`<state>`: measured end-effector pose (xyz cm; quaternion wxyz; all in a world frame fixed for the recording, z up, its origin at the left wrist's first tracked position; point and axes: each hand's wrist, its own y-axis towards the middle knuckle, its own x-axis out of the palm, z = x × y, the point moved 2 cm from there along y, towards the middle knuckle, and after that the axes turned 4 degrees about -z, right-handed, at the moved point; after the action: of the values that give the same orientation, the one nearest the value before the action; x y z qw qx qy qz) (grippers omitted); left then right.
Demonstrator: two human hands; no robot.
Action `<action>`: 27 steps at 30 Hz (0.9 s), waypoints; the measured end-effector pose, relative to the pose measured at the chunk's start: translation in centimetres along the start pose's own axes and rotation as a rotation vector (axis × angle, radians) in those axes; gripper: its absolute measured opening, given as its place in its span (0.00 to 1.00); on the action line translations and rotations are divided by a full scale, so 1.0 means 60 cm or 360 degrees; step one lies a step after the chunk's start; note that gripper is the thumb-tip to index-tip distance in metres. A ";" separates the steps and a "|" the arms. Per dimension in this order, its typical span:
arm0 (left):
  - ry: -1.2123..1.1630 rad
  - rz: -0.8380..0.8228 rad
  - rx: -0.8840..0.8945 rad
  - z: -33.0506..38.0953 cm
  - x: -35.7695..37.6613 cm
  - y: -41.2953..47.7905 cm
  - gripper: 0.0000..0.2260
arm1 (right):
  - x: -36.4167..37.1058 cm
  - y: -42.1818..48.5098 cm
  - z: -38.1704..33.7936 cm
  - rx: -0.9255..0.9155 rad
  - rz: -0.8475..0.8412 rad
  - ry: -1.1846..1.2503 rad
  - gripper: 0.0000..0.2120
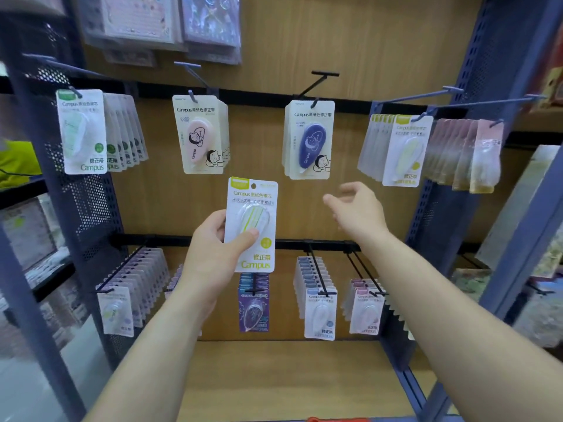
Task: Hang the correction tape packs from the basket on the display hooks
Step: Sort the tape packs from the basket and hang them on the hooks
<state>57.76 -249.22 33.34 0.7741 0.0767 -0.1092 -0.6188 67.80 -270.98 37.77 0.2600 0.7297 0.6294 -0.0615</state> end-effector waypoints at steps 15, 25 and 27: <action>0.0476 -0.0421 0.0007 0.020 0.230 0.042 0.14 | -0.204 -0.088 0.120 -0.0311 -0.0046 -0.0718 0.12; 0.0671 -0.0255 0.0532 0.125 0.394 0.165 0.19 | -0.280 -0.096 0.199 -0.0209 -0.0130 -0.0967 0.14; 0.0667 -0.0246 0.0568 0.134 0.407 0.177 0.19 | -0.292 -0.098 0.207 -0.0198 -0.0125 -0.0952 0.13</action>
<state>70.75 -270.52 45.57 0.7046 0.3461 -0.0478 -0.6177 61.65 -291.76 32.67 0.4754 0.6371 0.5552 -0.2450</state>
